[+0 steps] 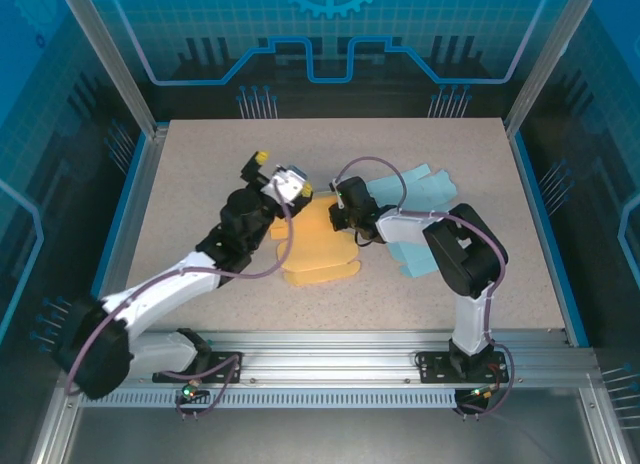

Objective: Fold the paper box

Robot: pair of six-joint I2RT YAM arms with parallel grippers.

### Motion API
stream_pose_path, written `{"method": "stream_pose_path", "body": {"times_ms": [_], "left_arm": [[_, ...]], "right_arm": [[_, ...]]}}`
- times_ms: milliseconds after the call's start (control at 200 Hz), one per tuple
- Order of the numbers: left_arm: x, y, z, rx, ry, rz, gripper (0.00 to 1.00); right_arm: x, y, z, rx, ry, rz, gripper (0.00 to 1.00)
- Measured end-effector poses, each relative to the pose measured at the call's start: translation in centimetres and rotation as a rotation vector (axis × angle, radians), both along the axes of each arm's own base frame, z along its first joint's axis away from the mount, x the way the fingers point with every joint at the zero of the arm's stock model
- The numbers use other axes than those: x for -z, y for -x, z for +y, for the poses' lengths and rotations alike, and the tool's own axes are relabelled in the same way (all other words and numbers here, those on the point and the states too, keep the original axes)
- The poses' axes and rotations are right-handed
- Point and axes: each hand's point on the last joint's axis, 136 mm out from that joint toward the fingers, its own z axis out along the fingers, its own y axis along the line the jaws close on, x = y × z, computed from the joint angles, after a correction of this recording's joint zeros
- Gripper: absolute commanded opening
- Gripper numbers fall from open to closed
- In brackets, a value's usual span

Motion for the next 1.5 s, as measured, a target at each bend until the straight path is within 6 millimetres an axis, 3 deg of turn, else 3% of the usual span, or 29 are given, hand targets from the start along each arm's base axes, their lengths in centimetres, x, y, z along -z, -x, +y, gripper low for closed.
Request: {"method": "stream_pose_path", "body": {"times_ms": [150,295,525,710,815,1321,1501], "left_arm": [[-0.5,0.7,4.4,-0.135,0.29,0.178,0.99],[2.6,1.6,7.3,-0.267,0.539,0.378,0.99],[7.4,2.7,4.6,-0.246,0.785,0.647,0.99],[12.7,2.1,2.8,-0.283,0.809,0.832,0.95],[14.5,1.8,2.2,-0.298,0.809,0.889,0.93],[16.8,-0.4,-0.1,-0.265,0.868,0.96,0.85],[16.7,-0.8,-1.6,-0.214,0.943,0.99,0.83]], "right_arm": [[-0.3,0.6,-0.5,0.006,0.007,-0.004,0.06],[-0.3,1.4,-0.8,0.009,0.008,0.001,0.05],[0.0,2.2,-1.1,0.025,-0.007,0.015,0.04],[0.1,2.5,-1.1,0.037,-0.021,0.023,0.04],[0.1,2.6,-1.1,0.041,-0.027,0.026,0.04],[0.1,3.1,-0.3,0.024,-0.026,0.026,0.04],[0.1,3.2,-0.2,0.024,-0.025,0.025,0.04]]}}
